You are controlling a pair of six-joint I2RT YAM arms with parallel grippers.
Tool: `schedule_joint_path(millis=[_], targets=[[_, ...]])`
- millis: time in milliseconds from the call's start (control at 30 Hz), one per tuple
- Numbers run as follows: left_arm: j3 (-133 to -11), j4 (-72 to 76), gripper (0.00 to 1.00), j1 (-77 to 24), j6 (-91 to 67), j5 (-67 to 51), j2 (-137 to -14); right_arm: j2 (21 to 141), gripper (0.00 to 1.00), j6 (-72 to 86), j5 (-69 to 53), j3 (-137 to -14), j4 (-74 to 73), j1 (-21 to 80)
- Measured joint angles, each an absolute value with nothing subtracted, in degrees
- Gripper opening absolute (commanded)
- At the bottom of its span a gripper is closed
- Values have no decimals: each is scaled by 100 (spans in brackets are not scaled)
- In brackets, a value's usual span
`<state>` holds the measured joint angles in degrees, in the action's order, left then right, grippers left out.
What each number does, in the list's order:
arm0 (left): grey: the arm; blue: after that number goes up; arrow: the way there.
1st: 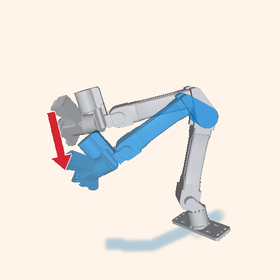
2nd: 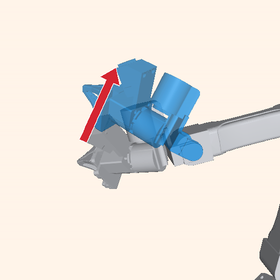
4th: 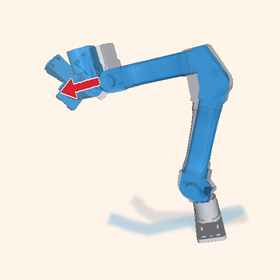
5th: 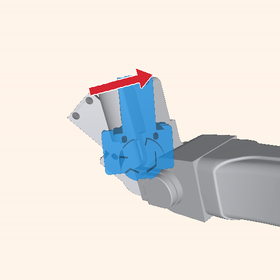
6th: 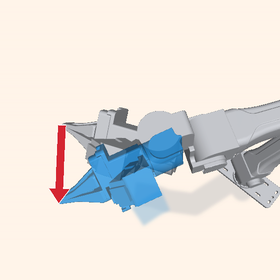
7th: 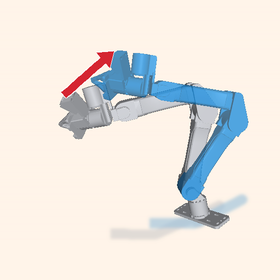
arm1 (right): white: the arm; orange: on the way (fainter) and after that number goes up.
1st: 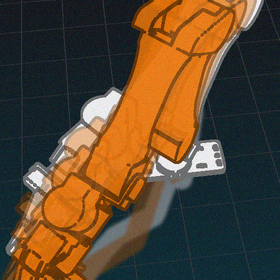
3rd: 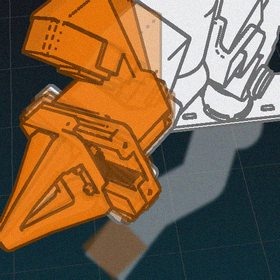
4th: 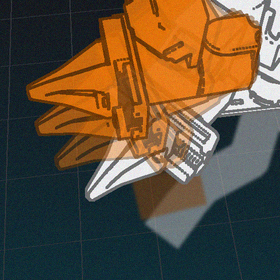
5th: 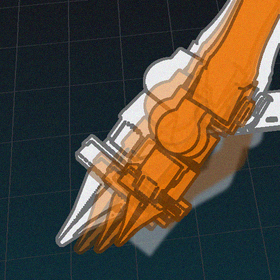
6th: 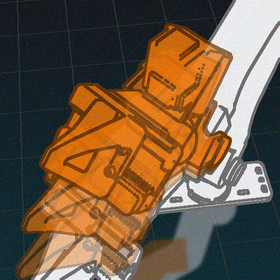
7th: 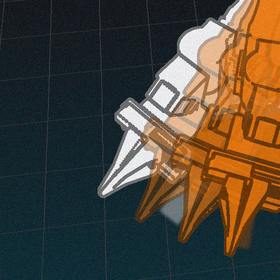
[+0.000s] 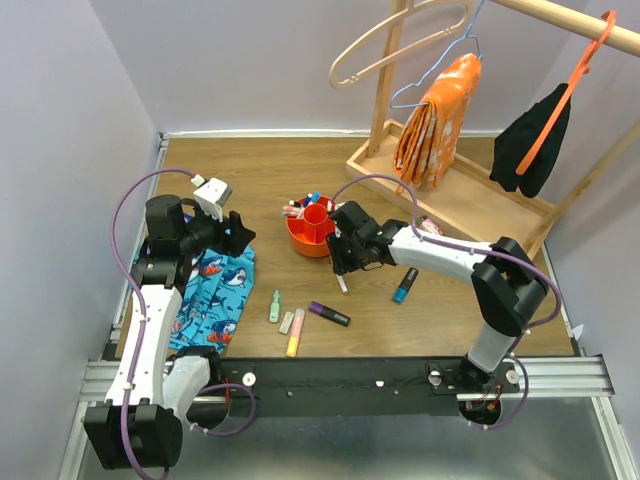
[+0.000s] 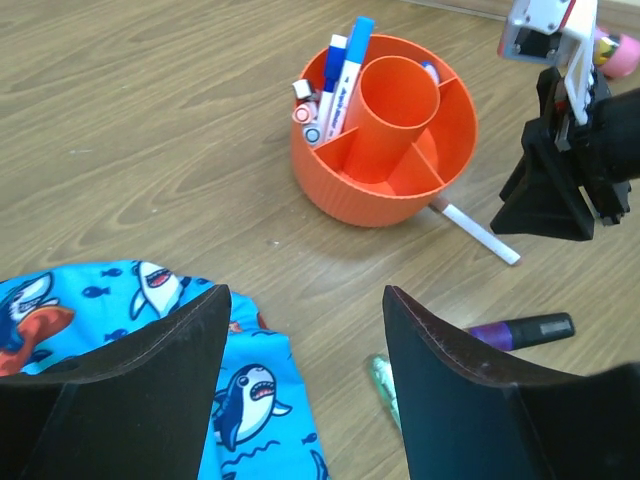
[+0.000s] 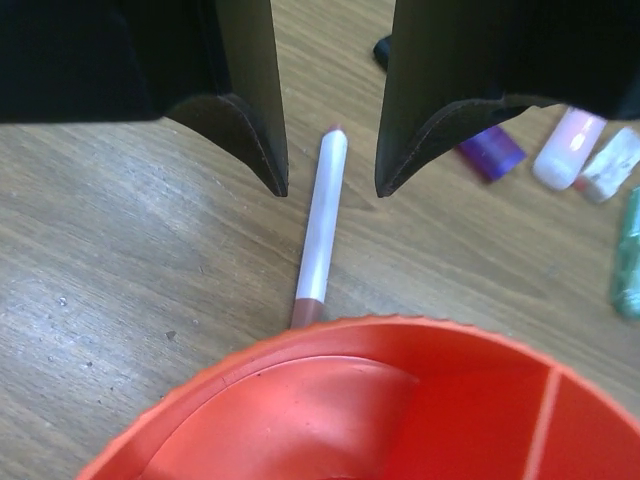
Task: Sort the stationery into containers
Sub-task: Move the pen to the center of the board.
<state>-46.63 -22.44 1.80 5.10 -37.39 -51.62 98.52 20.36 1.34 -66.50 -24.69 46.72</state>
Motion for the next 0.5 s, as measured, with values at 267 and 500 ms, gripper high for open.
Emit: schedule_joint_path(millis=[267,500], targets=[[-4453,-2331,74,191,642,-3422,-4681,10348,48,2139,663,-6650,-2349,4801],[-4283,-2324,74,191,639,-3361,-4609,10488,47,2058,836,-6689,-2130,4836]])
